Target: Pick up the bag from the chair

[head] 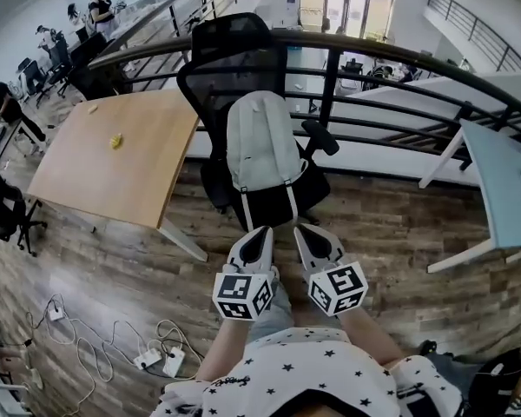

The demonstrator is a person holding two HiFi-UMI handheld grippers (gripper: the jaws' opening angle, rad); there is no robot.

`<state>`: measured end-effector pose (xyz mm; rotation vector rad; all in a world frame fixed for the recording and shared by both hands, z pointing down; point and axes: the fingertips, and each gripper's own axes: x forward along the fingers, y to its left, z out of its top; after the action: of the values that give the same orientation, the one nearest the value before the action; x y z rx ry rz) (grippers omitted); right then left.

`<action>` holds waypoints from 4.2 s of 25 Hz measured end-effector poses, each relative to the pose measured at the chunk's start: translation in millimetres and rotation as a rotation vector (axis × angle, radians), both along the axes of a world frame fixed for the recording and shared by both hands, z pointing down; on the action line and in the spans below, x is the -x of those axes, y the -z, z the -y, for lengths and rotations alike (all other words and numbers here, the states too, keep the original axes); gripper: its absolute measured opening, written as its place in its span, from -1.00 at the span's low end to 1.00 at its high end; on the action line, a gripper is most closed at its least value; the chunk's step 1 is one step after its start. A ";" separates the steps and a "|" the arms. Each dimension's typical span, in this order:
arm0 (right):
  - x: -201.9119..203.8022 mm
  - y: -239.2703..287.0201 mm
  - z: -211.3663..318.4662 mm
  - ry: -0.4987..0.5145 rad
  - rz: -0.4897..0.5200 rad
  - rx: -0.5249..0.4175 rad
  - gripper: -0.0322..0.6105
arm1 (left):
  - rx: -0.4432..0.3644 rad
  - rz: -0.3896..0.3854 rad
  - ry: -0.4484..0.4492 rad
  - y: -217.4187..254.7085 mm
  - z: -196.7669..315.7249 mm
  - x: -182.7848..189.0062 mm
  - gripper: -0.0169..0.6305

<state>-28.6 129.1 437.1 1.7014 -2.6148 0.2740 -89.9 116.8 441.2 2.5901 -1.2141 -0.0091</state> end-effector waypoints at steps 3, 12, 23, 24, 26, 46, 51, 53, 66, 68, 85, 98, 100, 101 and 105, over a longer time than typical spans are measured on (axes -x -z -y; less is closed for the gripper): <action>-10.5 4.4 40.1 -0.029 0.001 0.002 -0.92 | 0.004 0.009 -0.023 0.4 40.3 -9.4 -0.91; -25.6 27.5 153.5 -0.094 -0.028 -0.027 -0.91 | -0.002 0.001 -0.098 18.4 158.9 -27.0 -0.91; -27.0 25.6 264.3 -0.135 -0.033 -0.044 -0.91 | -0.025 0.014 -0.148 21.0 273.4 -30.1 -0.91; -28.4 24.1 271.8 -0.141 -0.038 -0.045 -0.92 | -0.027 0.017 -0.149 19.5 281.8 -29.6 -0.91; -32.4 21.4 286.1 -0.151 -0.046 -0.042 -0.91 | -0.024 0.025 -0.142 15.1 298.6 -28.9 -0.91; -85.1 -28.0 471.8 -0.011 -0.095 0.061 -0.91 | 0.023 0.063 -0.009 -35.3 464.2 -56.3 -0.91; -101.8 -58.8 510.3 0.073 -0.113 0.098 -0.91 | 0.049 0.097 0.039 -63.3 498.2 -72.3 -0.91; -104.3 -72.6 526.0 0.095 -0.126 0.103 -0.91 | 0.059 0.122 0.057 -77.3 512.9 -75.0 -0.91; -93.2 -174.0 579.2 0.240 -0.310 0.211 -0.60 | 0.135 0.380 0.174 -163.4 564.5 -55.6 -0.44; -93.2 -185.3 585.5 0.253 -0.335 0.212 -0.59 | 0.128 0.432 0.179 -173.1 568.7 -55.3 -0.41; -82.0 -171.4 623.5 0.247 -0.383 0.095 -0.51 | 0.005 0.584 0.185 -186.1 600.9 -66.8 -0.34; -64.5 -143.1 654.8 0.278 -0.344 0.034 -0.51 | -0.028 0.404 0.229 -137.3 652.7 -75.2 -0.35; -60.9 -138.0 662.9 0.278 -0.330 0.029 -0.52 | -0.020 0.390 0.233 -136.7 658.6 -73.9 -0.35; -58.4 -135.9 666.7 0.278 -0.322 0.026 -0.52 | -0.015 0.383 0.234 -137.2 661.2 -72.9 -0.36; -49.4 -131.4 672.7 0.275 -0.287 0.032 -0.76 | -0.012 0.371 0.227 -137.9 662.6 -70.3 -0.44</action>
<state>20.8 -543.6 568.5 1.2421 -2.5658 0.0599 -19.6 -545.8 579.1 2.5207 -1.6320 0.4362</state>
